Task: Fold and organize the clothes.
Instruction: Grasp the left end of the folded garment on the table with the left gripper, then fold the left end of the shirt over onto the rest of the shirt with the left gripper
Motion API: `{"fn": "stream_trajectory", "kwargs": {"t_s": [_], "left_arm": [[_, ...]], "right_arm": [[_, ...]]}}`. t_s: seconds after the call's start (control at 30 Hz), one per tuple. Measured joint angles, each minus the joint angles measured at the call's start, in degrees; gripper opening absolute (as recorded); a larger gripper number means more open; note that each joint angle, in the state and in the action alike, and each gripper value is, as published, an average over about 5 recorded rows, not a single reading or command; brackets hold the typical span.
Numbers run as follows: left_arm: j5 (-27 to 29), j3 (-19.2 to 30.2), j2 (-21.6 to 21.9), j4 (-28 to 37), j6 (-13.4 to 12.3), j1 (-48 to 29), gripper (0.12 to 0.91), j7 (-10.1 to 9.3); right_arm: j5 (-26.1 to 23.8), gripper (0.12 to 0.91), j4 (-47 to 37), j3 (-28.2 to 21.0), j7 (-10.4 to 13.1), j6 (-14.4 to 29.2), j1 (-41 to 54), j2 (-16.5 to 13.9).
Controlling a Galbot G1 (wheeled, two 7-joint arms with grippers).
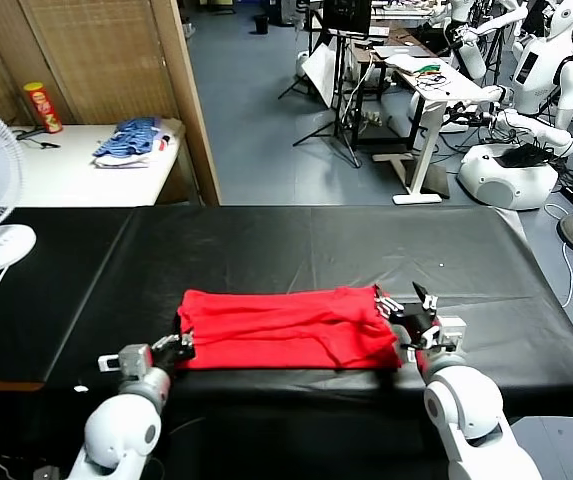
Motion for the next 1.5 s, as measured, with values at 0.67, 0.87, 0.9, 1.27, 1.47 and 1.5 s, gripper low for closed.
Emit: {"fn": "stream_trajectory", "kwargs": {"t_s": [0.67, 0.87, 0.9, 1.27, 1.47, 1.5], "left_arm": [[15.3, -1.7, 13.7, -5.8, 0.5, 3.2, 0.17, -0.4], [1.4, 7.5, 7.2, -8.6, 3.7, 0.1, 0.17, -1.59], [-0.2, 8.9, 6.0, -8.7, 4.0, -0.5, 0.17, -1.81], [-4.7, 16.6, -4.7, -7.1, 4.1, -5.5, 0.17, -2.13], [-4.4, 17.2, -6.7, -5.8, 3.8, -5.8, 0.17, -2.23], [-4.4, 17.3, -7.0, -5.7, 3.7, -5.7, 0.17, -2.3]], "right_arm": [[-1.0, 0.798, 4.3, 3.1, 0.3, -1.0, -4.8, 1.4], [-1.2, 0.798, 5.5, 4.8, 0.5, -1.3, -6.4, 1.6], [-1.2, 0.798, 5.7, 5.1, 0.6, -1.3, -6.7, 1.6], [-1.9, 0.798, 5.8, 5.4, 0.6, -1.4, -7.4, 2.7], [-2.1, 0.798, 5.2, 4.5, 0.4, -1.5, -6.6, 2.7], [-2.1, 0.798, 5.1, 4.4, 0.3, -1.5, -6.5, 2.6]]}}
